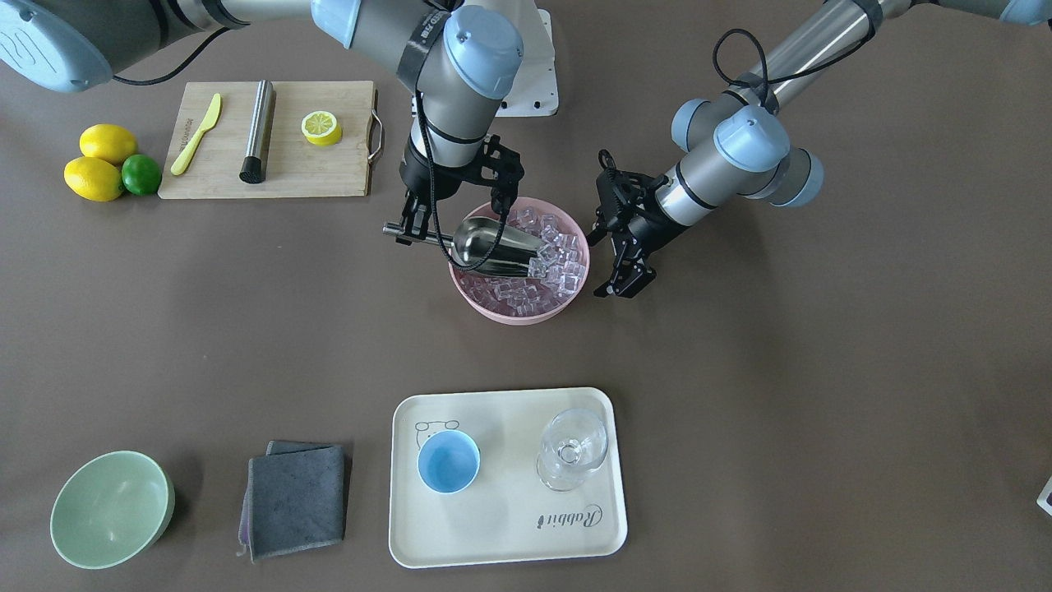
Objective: Put ice in cup with scoop
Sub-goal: 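Drag the scoop through the ice cubes with the right gripper, then lift the ice-filled scoop out of the bowl with the right gripper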
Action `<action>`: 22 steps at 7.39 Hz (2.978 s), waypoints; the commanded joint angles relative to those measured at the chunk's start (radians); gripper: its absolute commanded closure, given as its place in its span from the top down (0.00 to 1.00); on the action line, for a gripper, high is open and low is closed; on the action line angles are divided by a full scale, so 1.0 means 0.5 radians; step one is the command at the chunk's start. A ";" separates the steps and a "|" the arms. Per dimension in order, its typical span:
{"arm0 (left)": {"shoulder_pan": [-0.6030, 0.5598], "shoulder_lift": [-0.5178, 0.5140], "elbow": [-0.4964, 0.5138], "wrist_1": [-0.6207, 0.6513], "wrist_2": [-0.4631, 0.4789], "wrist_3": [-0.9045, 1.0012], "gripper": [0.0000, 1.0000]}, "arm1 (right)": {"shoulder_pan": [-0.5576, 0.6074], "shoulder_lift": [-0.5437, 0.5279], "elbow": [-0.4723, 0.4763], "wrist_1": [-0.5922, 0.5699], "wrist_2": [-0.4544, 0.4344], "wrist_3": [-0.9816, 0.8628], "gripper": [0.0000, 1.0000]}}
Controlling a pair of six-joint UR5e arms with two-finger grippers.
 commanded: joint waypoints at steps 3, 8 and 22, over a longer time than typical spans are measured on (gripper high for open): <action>0.000 0.009 0.000 -0.004 -0.003 0.000 0.98 | 0.000 -0.139 0.073 0.279 0.039 0.114 0.00; 0.000 0.015 0.000 -0.019 -0.003 0.000 0.98 | 0.003 -0.255 0.085 0.604 0.143 0.148 0.00; -0.110 0.042 -0.018 -0.025 -0.168 -0.003 0.98 | 0.696 -0.532 0.263 0.354 0.699 0.683 0.00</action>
